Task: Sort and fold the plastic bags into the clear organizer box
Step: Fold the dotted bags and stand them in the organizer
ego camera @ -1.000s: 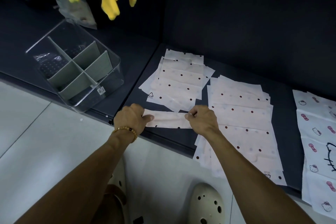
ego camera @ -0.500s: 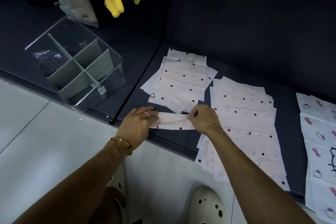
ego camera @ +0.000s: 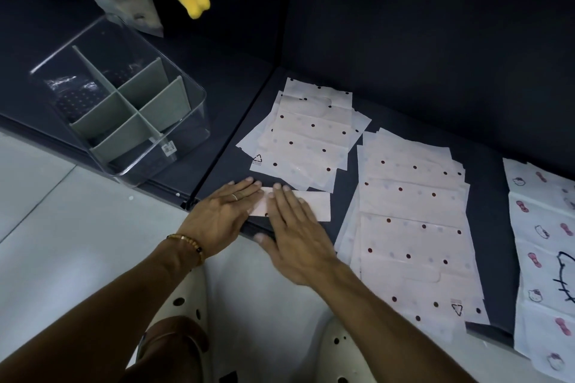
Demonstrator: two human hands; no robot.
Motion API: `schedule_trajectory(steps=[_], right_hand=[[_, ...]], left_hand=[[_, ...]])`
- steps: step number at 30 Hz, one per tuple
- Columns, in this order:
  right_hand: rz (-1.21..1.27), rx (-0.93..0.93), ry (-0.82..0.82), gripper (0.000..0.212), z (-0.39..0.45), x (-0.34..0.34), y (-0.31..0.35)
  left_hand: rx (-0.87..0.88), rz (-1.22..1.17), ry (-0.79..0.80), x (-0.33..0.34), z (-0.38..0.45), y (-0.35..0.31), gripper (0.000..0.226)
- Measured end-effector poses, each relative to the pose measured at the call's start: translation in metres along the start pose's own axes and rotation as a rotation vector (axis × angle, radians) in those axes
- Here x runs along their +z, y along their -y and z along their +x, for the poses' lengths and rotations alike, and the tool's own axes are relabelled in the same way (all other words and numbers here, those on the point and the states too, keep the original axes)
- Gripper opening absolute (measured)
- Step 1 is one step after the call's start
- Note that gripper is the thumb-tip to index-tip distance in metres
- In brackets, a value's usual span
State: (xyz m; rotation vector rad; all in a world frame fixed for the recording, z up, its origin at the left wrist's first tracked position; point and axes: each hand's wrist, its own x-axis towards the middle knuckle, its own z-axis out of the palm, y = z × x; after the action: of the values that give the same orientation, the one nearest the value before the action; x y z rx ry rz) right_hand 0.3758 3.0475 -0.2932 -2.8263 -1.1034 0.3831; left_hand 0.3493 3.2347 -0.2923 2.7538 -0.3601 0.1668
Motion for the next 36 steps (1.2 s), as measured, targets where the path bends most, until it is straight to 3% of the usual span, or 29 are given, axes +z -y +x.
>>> schedule_trajectory(steps=[8, 13, 20, 24, 27, 30, 33, 36], right_hand=[[-0.138, 0.139, 0.086, 0.075, -0.035, -0.017, -0.061], [-0.134, 0.095, -0.178, 0.053, -0.034, -0.023, -0.027], [-0.078, 0.019, -0.217, 0.04, -0.031, -0.019, -0.033], [-0.085, -0.036, -0.216, 0.037, -0.028, -0.024, -0.037], [-0.066, -0.091, -0.28, 0.033, -0.026, -0.022, -0.018], [0.105, -0.057, -0.327, 0.006, -0.021, -0.019, -0.004], [0.599, 0.194, -0.281, 0.014, -0.016, -0.025, -0.012], [0.929, 0.347, -0.192, 0.019, -0.015, -0.035, -0.025]], left_hand=[[-0.079, -0.066, 0.071, 0.005, -0.001, 0.002, 0.044], [-0.159, 0.059, -0.009, 0.0, -0.017, -0.019, 0.037], [-0.09, 0.151, 0.093, -0.009, -0.049, -0.037, 0.059], [-0.008, 0.132, 0.017, -0.018, -0.034, -0.044, 0.03], [-0.039, 0.103, 0.026, -0.02, -0.022, -0.054, 0.021], [-0.219, -0.075, 0.005, -0.019, -0.011, -0.06, 0.024], [-0.435, -0.326, 0.003, -0.019, -0.005, -0.057, 0.027], [-0.482, -0.401, 0.055, -0.014, -0.004, -0.058, 0.029]])
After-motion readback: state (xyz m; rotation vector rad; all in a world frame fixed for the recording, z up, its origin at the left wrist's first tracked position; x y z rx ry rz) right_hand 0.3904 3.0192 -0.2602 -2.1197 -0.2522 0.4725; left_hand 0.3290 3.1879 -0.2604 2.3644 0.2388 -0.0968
